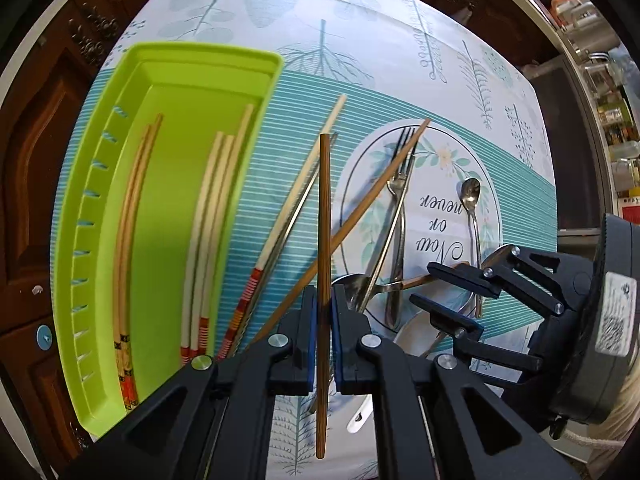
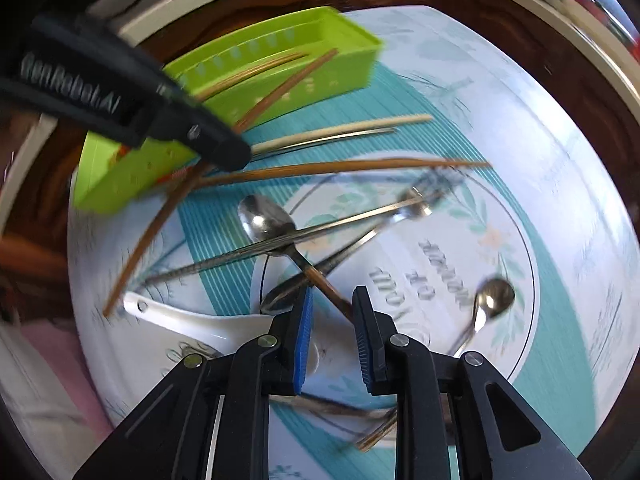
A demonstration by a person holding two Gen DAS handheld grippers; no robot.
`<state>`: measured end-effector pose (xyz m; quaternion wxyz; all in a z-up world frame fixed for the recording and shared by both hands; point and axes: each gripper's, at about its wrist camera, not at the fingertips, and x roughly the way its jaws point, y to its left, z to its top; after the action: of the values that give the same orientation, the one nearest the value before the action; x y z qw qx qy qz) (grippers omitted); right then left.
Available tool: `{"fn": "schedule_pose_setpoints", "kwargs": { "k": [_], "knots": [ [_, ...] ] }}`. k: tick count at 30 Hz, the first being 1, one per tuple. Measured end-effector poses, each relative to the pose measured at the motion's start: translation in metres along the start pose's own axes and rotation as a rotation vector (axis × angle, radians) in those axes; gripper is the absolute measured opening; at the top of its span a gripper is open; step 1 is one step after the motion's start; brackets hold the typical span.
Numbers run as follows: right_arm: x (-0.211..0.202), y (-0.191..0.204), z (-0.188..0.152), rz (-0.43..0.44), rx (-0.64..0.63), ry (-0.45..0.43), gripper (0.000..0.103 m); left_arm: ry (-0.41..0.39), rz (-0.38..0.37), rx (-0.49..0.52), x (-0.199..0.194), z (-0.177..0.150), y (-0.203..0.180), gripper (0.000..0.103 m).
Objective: Organize utensils
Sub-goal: 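Grasp a silver spoon with the right gripper while the left gripper holds the chopstick, then carry the chopstick and spoon over the green tray and open both grippers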
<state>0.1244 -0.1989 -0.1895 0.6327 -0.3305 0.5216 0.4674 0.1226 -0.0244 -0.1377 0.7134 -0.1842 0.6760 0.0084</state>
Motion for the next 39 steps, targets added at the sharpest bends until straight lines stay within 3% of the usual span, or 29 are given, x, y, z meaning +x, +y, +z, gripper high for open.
{"fn": "schedule_pose_setpoints", "kwargs": {
  "k": [6,9,13,19,25,28,39],
  "knots": [
    [0.013,0.013,0.010,-0.017,-0.208,0.064,0.020,-0.008,-0.008,-0.034,0.001,-0.004,0.007,0.004],
    [0.013,0.018,0.010,-0.009,-0.262,0.073,0.011,-0.008,-0.015,-0.047,0.003,-0.006,0.007,0.004],
    [0.011,0.027,0.006,-0.004,-0.303,0.101,0.007,-0.008,-0.021,-0.054,0.004,-0.011,0.007,0.004],
    [-0.004,0.022,-0.001,0.040,-0.274,0.143,0.006,-0.009,-0.033,-0.047,0.003,-0.015,0.007,0.004],
    [-0.023,0.015,-0.001,0.009,-0.263,0.165,0.006,-0.015,-0.049,-0.037,0.000,-0.016,0.007,0.004],
    [-0.040,0.026,-0.011,-0.024,-0.254,0.128,0.006,-0.020,-0.057,-0.031,-0.004,-0.017,0.007,0.004],
    [-0.068,0.036,-0.033,-0.027,0.005,0.048,0.006,-0.041,-0.075,0.004,-0.031,-0.025,0.011,0.004]
  ]
}}
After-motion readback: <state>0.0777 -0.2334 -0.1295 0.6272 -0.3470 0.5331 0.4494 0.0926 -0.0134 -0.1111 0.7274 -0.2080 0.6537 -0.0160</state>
